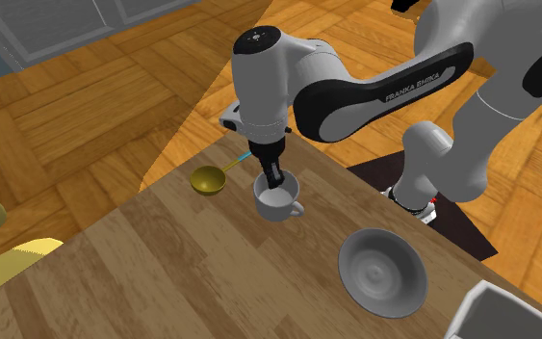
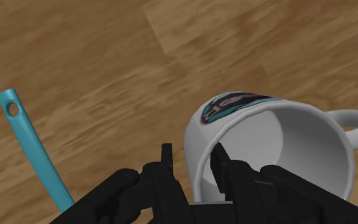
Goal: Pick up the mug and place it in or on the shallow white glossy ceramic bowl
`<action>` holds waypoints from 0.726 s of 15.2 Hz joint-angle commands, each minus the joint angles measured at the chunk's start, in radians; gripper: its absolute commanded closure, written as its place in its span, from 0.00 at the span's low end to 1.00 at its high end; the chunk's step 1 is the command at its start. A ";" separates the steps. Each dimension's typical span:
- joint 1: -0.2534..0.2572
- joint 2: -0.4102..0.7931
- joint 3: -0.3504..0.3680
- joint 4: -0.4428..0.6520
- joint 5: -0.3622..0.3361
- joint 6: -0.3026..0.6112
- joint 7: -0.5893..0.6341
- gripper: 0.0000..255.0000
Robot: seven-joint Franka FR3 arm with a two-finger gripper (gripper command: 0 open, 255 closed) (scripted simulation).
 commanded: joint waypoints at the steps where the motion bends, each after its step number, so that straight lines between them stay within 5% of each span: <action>1: 0.000 0.000 0.000 0.000 0.000 0.000 0.000 1.00; 11: 0.000 -0.001 0.000 0.039 0.000 -0.040 0.001 1.00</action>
